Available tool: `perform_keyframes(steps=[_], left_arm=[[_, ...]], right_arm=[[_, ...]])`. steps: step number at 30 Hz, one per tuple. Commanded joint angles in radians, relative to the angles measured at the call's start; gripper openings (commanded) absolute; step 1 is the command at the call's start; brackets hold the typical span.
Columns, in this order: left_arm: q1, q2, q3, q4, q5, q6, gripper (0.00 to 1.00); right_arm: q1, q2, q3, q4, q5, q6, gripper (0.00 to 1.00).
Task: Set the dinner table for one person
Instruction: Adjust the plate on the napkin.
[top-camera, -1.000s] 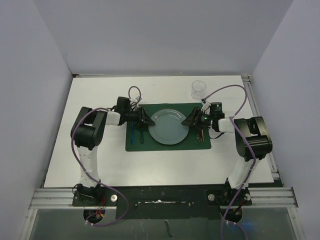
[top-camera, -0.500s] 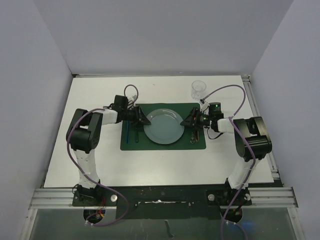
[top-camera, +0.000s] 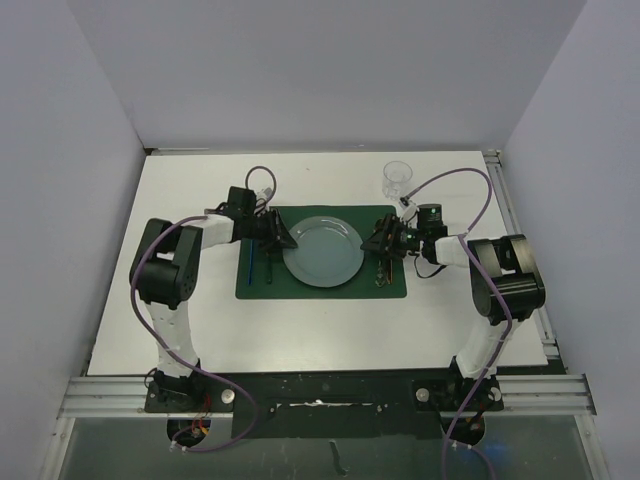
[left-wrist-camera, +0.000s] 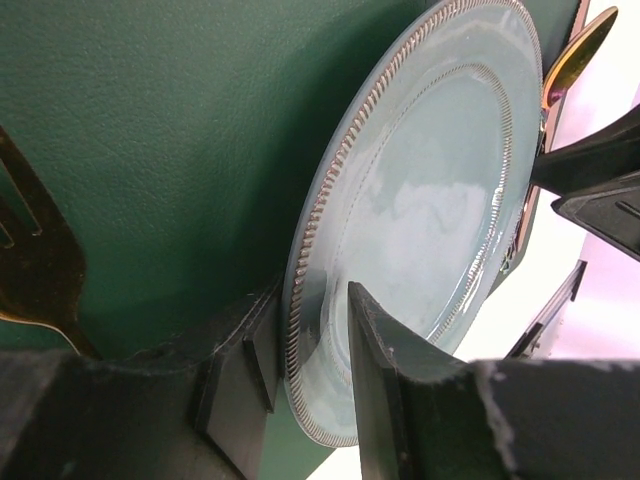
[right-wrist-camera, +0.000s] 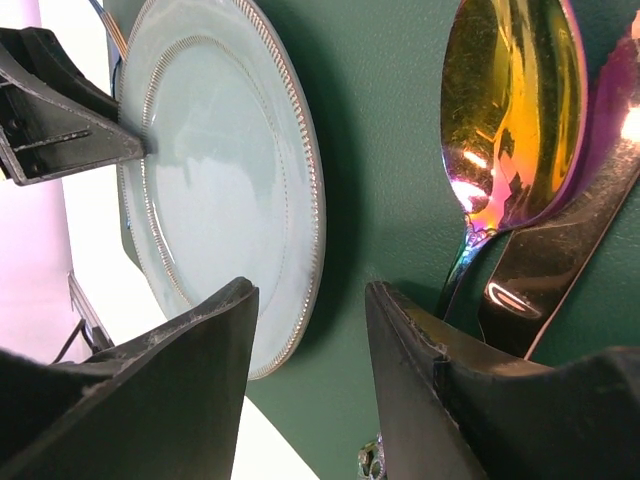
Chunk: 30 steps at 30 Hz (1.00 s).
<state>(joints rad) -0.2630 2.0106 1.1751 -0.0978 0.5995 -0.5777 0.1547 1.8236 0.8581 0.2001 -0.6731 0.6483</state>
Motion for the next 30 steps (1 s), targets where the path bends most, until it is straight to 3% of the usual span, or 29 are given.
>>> perform_keyframes(steps=[1,15,22,30], left_arm=[[0.015,-0.066,0.005,-0.025,-0.086,0.043,0.33],[0.014,-0.128,0.01,-0.058,-0.112,0.064,0.42],[0.017,-0.23,-0.01,-0.078,-0.234,0.034,0.43],[0.023,-0.425,-0.02,-0.101,-0.398,-0.014,0.44]], right_arm=[[0.012,-0.044,0.02,0.012,0.003,-0.016,0.47],[0.016,-0.041,0.03,0.004,0.002,-0.019,0.46],[0.015,-0.064,0.042,-0.035,0.015,-0.038,0.46],[0.017,-0.173,0.138,-0.199,0.085,-0.11,0.46]])
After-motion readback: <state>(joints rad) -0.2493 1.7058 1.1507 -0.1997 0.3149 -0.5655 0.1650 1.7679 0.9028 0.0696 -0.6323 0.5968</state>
